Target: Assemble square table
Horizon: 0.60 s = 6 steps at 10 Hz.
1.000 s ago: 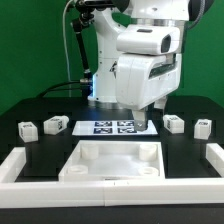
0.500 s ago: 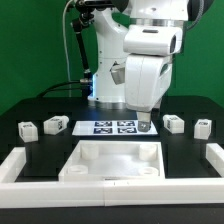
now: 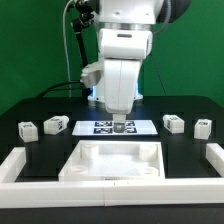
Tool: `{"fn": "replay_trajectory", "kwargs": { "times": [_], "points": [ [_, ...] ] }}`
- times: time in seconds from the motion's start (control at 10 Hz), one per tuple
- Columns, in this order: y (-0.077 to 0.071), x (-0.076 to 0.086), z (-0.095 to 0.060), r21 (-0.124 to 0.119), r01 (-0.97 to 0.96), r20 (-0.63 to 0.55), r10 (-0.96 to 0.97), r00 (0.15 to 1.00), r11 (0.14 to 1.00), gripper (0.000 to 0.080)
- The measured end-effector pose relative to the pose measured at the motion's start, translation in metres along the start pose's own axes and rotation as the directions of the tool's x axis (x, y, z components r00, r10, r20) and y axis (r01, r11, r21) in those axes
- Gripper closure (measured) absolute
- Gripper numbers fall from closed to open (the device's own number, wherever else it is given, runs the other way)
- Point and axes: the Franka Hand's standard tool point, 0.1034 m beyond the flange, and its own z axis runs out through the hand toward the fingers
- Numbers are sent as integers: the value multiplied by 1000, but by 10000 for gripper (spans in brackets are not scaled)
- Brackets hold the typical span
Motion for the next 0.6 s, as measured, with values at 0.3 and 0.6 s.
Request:
{"fn": "replay_trajectory", "kwargs": {
  "times": [0.3,0.6],
  "points": [
    [-3,-11,3,0,11,-8,-11,1000,1000,150],
    [-20,-8,14,32,-53,-8,54,999,998,150]
  ]
}}
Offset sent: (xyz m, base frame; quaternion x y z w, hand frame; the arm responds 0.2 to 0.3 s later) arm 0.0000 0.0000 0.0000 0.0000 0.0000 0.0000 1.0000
